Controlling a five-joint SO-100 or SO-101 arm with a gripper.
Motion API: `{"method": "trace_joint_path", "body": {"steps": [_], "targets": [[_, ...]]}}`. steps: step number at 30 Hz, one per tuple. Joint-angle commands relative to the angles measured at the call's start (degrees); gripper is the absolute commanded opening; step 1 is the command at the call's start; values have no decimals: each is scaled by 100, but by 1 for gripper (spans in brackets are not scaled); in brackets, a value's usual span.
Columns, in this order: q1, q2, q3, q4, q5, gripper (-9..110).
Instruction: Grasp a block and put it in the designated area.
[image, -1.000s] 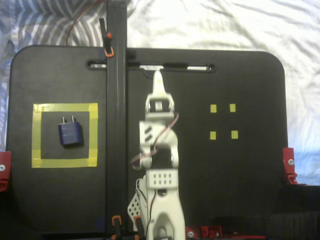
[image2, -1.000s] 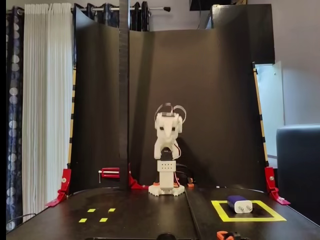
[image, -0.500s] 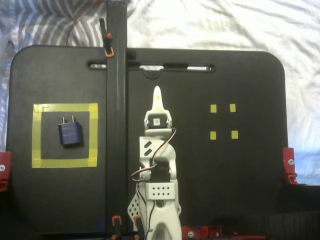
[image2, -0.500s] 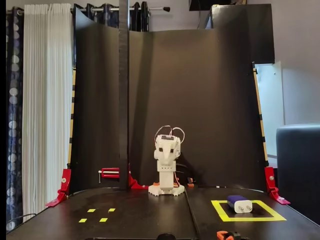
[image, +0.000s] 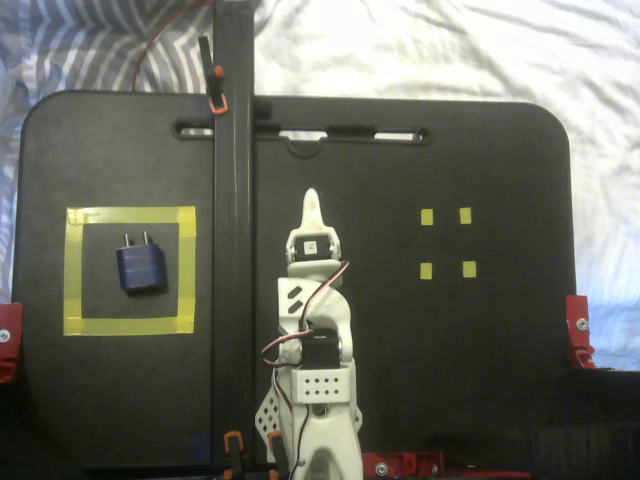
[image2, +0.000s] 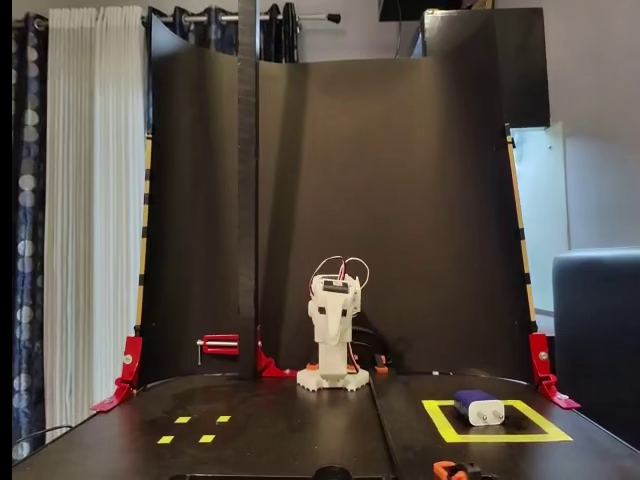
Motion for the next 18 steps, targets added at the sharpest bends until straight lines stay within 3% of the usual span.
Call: {"method": "trace_joint_path", "body": {"steps": [1, 18], "targets": [[-9, 79, 44, 220, -44, 0], [0, 378, 44, 1529, 0, 0]]}}
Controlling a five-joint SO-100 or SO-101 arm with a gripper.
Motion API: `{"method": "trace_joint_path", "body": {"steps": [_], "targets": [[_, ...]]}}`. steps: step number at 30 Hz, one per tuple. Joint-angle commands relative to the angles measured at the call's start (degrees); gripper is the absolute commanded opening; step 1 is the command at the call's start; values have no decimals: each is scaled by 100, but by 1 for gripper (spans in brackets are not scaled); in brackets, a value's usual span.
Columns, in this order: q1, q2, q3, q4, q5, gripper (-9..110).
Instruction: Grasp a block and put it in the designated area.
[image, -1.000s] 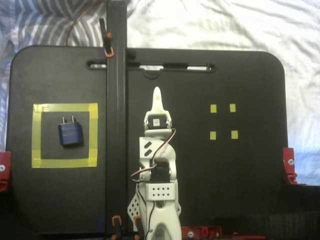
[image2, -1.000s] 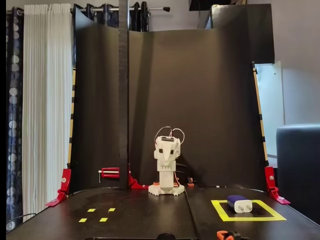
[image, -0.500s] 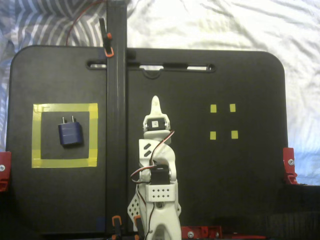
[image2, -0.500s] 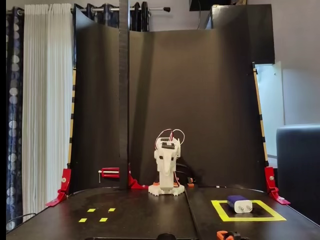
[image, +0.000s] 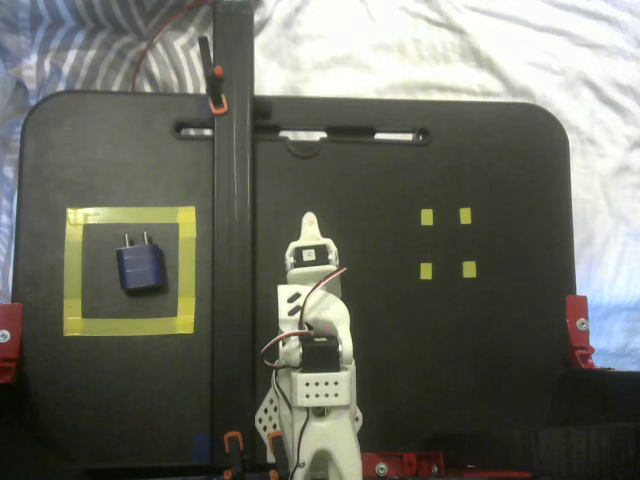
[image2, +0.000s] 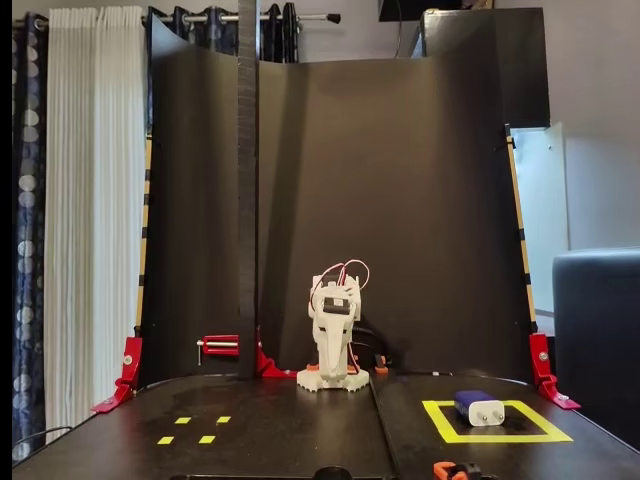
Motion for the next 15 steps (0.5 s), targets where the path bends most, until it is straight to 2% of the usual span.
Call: {"method": "trace_joint_path", "body": {"steps": [1, 15], "targets": [[26, 44, 44, 62, 18, 0], [141, 44, 44, 352, 501, 0]]}}
